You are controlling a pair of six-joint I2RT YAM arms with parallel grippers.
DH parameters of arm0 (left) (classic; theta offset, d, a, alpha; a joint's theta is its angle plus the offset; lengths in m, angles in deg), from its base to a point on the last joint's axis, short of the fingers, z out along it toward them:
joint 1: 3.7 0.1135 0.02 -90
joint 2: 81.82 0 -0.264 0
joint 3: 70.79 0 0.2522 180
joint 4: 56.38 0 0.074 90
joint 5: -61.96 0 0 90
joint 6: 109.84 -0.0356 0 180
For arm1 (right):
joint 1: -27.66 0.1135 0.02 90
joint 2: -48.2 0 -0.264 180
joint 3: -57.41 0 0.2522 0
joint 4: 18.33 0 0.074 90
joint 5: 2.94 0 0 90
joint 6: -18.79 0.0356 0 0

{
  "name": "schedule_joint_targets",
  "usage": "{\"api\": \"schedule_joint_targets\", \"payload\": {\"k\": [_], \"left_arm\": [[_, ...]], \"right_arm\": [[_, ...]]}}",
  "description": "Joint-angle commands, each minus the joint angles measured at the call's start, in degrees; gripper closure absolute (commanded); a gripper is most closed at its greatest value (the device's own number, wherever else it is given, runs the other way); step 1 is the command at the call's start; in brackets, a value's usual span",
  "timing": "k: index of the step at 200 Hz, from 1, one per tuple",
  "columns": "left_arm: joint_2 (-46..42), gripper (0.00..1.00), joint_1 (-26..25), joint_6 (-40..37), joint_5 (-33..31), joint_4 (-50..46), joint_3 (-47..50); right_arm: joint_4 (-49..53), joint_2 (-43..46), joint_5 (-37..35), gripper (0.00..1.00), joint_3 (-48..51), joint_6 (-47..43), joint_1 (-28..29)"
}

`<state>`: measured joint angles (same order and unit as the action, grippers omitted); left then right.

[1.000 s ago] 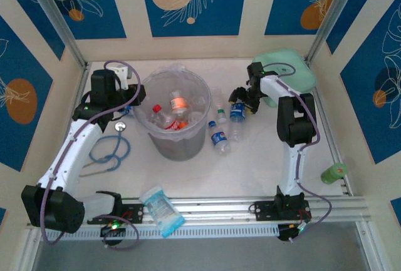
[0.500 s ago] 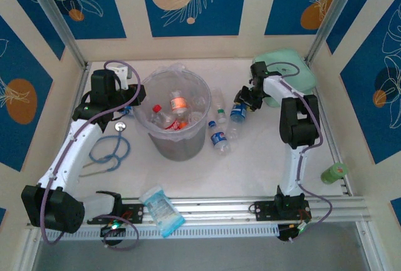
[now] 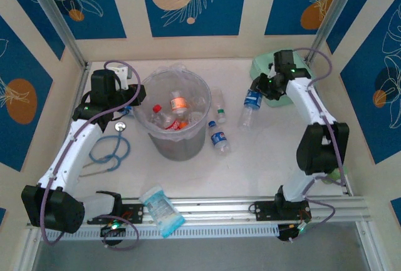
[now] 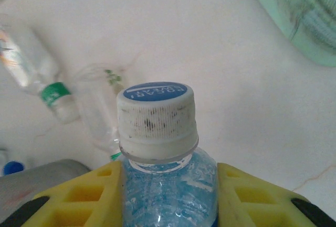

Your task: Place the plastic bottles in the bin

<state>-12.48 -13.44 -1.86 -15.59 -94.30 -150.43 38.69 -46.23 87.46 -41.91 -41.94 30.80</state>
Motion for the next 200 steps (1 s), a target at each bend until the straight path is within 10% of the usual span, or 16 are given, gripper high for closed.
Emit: {"api": "schedule_joint_targets", "payload": {"k": [1,66,96,128,200], "left_arm": [[1.4,0.77,0.6,-0.4,0.2,-2.1,1.6],[1.9,0.77,0.6,-0.2,0.5,-2.0,1.6],[1.8,0.77,0.6,0.0,0.6,-2.0,1.6],[1.5,0.78,0.5,0.0,0.5,-1.9,1.7],[1.1,0.78,0.4,-0.1,0.4,-1.9,1.6]], "right_arm": [[-0.5,8.7,4.6,0.76,0.4,-0.8,0.6],[-9.7,24.9,14.1,0.98,-8.1,-2.8,8.3],[-21.8,26.8,9.8,1.00,-4.0,-13.0,21.2],[-32.9,24.8,3.9,1.00,-2.7,-22.0,32.3],[-31.3,9.5,-0.5,1.00,-9.1,-28.1,37.1]]}}
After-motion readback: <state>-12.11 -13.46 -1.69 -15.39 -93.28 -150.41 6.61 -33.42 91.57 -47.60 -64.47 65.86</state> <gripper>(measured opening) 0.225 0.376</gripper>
